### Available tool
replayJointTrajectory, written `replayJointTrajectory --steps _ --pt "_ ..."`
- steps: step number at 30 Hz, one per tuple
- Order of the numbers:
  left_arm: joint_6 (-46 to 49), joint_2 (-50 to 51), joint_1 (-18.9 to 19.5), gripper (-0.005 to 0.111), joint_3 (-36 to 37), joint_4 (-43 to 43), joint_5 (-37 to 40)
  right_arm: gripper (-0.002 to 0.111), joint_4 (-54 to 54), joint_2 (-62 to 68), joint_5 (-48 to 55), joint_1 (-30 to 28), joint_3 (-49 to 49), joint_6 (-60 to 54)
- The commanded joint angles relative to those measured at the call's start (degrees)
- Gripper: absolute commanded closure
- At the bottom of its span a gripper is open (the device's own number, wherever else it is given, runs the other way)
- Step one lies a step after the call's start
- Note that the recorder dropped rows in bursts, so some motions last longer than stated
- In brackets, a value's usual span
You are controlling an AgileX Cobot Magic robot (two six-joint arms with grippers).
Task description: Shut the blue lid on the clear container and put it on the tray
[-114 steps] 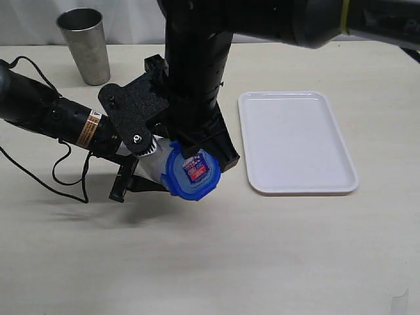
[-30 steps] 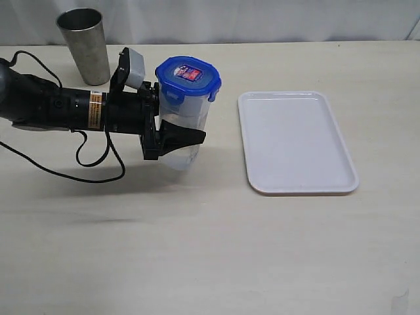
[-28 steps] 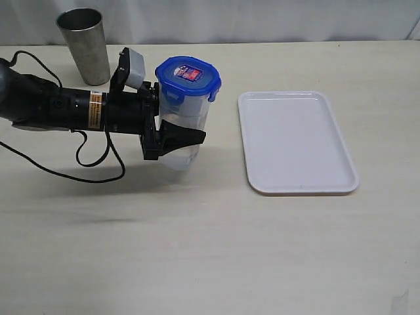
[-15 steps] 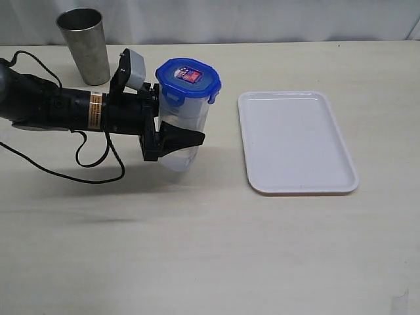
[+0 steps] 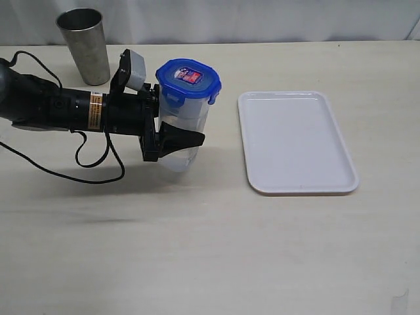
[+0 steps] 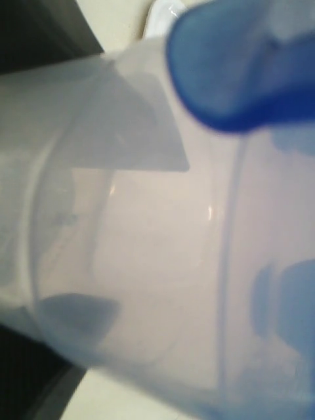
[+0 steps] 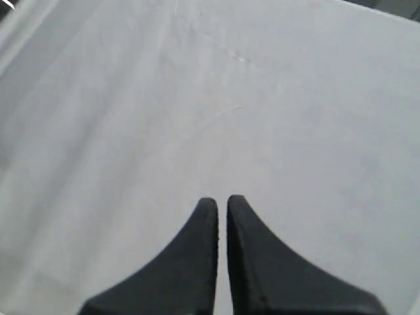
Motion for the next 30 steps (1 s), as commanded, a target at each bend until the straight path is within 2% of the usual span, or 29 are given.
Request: replayJointTrajectory --steps 1,4,11,13,23,26,30 --pt "-0.3 -0.9 0.0 0.107 -0.3 -1.1 -1.8 0.103 -16.6 -2.3 -0.2 -4.5 2.4 0.3" --pt "-0.3 -0.9 0.0 0.107 -0.3 -1.1 -1.7 0.103 -15.0 -4.1 -0.2 -8.2 4.3 0.3" --pt "-0.3 -0.9 0.0 0.107 -0.3 -1.1 -1.6 0.103 -14.7 -11.5 -0.2 -20.9 10.1 0.3" --pt "-0.3 -0.9 0.0 0.107 -0.3 -1.1 -1.6 0.103 -14.7 -12.7 -0.2 -22.8 12.1 0.3" --pt "-0.3 -0.9 0.0 0.107 -0.3 -1.1 -1.6 0.103 -14.7 -13.2 -0.2 -23.0 24.2 0.3" --pt "-0.3 -0.9 0.0 0.107 -0.3 -1.1 -1.6 0.103 -7.7 -13.2 -0.1 -23.0 27.0 0.3" --pt "-0.3 -0.9 0.0 0.107 -0.3 -1.1 -1.6 0.103 -7.6 -13.2 -0.2 -23.0 29.3 0.3"
